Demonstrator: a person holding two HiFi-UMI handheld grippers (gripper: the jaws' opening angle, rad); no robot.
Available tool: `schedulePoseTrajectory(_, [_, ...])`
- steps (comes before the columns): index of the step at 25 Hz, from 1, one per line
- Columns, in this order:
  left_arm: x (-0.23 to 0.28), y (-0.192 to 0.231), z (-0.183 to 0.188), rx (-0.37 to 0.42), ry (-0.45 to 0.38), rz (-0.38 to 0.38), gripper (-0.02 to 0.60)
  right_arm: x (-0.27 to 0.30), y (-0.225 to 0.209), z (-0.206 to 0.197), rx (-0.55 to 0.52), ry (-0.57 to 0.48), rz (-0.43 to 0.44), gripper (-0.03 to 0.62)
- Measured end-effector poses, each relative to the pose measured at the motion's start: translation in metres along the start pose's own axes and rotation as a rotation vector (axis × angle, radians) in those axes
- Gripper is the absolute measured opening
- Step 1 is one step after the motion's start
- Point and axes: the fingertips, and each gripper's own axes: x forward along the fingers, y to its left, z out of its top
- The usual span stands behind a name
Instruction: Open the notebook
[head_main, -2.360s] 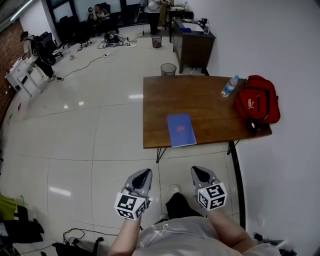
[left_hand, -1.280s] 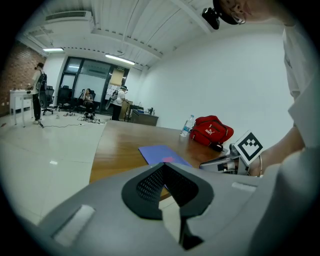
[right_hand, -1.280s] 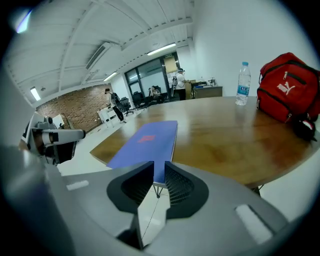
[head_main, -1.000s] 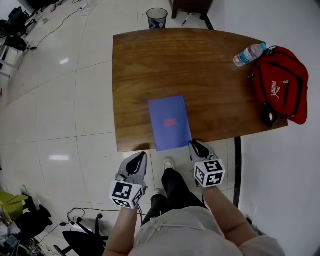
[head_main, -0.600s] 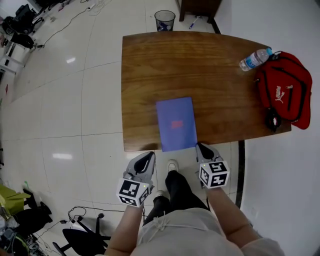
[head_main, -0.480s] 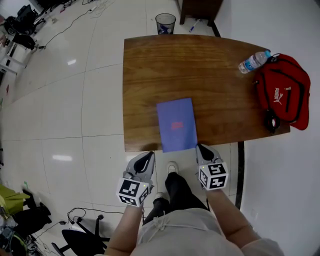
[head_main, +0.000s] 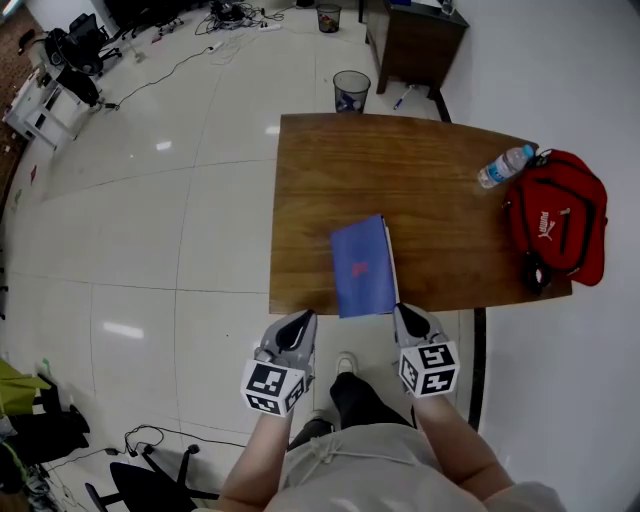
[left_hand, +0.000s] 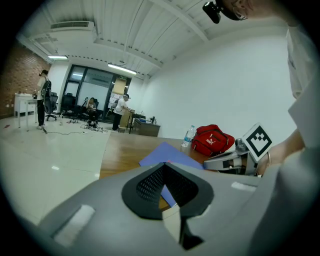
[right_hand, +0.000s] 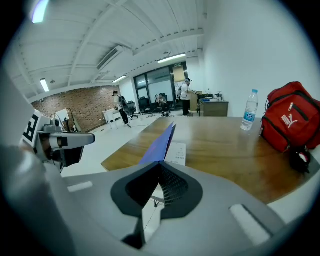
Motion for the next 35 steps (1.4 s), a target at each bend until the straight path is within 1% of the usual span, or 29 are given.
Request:
schedulePoseTrajectory(4, [-0.017, 0.004, 0.011, 0.001, -0.036, 0.04, 0.005, -0.003, 0.028, 0.023, -0.031, -0.039, 0.066, 0.008])
schedulePoseTrajectory(9, [-0.042, 0.02, 0.02, -0.007, -0.073, 0.112, 0.005, 0.001, 0.078, 0.047, -0.065, -0.066, 0.19, 0.008])
schedulePoseTrajectory(14, [-0.072, 0.042, 0.019, -0.025, -0.106, 0.197, 0.005, 0.014, 0.128, 0.053, -0.109, -0.057, 0.297, 0.008])
schedulePoseTrajectory(17, [-0.088, 0.056, 0.009, -0.049, -0.104, 0.248, 0.005, 0.026, 0.154, 0.052, -0.133, -0.039, 0.354, 0.008])
schedulePoseTrajectory(22, [-0.111, 0.079, -0.018, -0.105, -0.08, 0.329, 0.006, 0.051, 0.185, 0.037, -0.157, 0.009, 0.423, 0.012])
schedulePoseTrajectory(26, [-0.124, 0.094, -0.045, -0.158, -0.058, 0.377, 0.005, 0.075, 0.202, 0.01, -0.179, 0.074, 0.454, 0.012])
schedulePoseTrajectory(30, [-0.131, 0.104, -0.07, -0.202, -0.038, 0.407, 0.005, 0.096, 0.21, -0.025, -0.201, 0.151, 0.454, 0.012])
schedulePoseTrajectory(35, [-0.137, 0.114, -0.097, -0.245, -0.016, 0.424, 0.005, 0.114, 0.216, -0.048, -0.201, 0.205, 0.445, 0.012])
